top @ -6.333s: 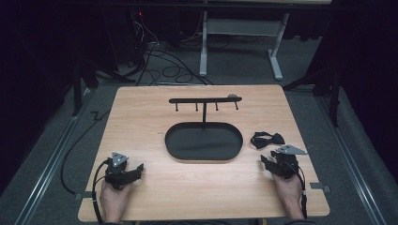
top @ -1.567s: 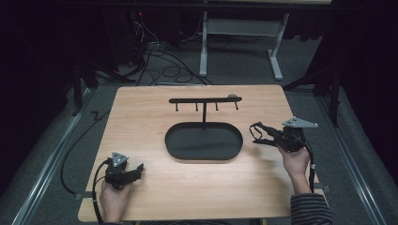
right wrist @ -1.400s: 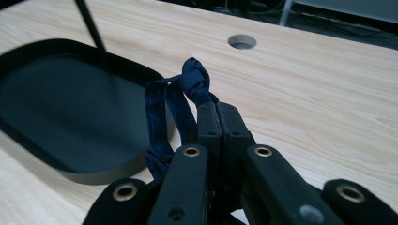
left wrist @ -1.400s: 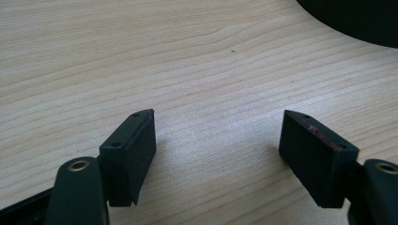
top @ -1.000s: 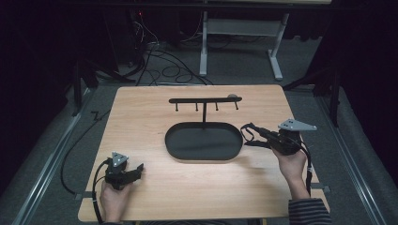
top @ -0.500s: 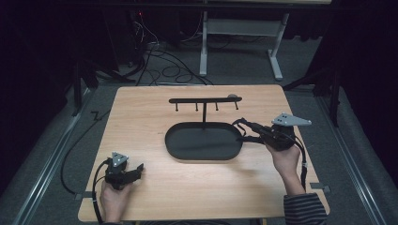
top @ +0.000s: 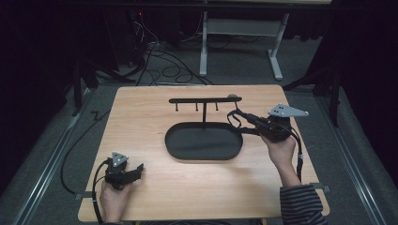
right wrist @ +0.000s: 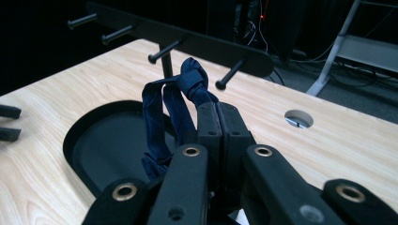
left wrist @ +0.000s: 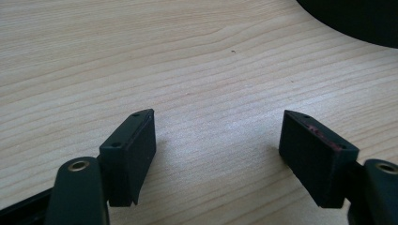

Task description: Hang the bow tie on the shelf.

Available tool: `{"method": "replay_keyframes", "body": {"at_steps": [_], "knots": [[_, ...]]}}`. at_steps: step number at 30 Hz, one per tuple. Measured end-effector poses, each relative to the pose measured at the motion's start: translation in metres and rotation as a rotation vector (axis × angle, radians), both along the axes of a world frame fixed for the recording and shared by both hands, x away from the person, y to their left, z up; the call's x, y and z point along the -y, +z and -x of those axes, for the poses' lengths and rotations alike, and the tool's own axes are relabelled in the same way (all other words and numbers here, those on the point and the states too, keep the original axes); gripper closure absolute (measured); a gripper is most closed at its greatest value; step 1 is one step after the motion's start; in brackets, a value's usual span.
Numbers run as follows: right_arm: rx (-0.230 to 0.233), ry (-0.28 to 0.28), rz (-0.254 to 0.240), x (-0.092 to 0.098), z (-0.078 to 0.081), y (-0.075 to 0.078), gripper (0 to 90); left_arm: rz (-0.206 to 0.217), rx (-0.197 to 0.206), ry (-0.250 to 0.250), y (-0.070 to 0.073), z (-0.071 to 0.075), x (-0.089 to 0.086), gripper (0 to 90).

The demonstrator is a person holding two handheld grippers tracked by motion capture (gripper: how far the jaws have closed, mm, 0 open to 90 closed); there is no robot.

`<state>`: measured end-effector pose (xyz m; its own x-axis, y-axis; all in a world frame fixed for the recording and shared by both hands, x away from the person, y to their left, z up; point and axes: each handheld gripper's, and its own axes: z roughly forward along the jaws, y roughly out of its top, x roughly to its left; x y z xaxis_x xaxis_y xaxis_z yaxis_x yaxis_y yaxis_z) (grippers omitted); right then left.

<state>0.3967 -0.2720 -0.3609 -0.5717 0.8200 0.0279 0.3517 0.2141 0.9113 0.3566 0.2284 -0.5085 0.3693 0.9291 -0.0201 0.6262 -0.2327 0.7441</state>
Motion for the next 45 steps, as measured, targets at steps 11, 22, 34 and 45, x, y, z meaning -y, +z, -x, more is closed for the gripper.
{"method": "replay_keyframes", "body": {"at_steps": [11, 22, 34, 45], "knots": [[0.002, -0.025, -0.006, -0.004, -0.017, 0.002, 90.0, 0.001, 0.0, 0.0, 0.0, 0.0, 0.0, 28.0], [-0.001, -0.087, -0.005, -0.005, -0.032, -0.003, 90.0, 0.0, 0.0, -0.001, 0.0, 0.0, 0.0, 28.0], [-0.046, -0.132, 0.014, -0.003, -0.043, -0.014, 89.8, 0.0, 0.0, -0.001, 0.0, 0.0, 0.0, 28.0], [-0.069, -0.13, 0.011, -0.004, -0.045, -0.02, 86.6, -0.001, -0.002, -0.003, 0.0, 0.0, 0.0, 27.8]]}}
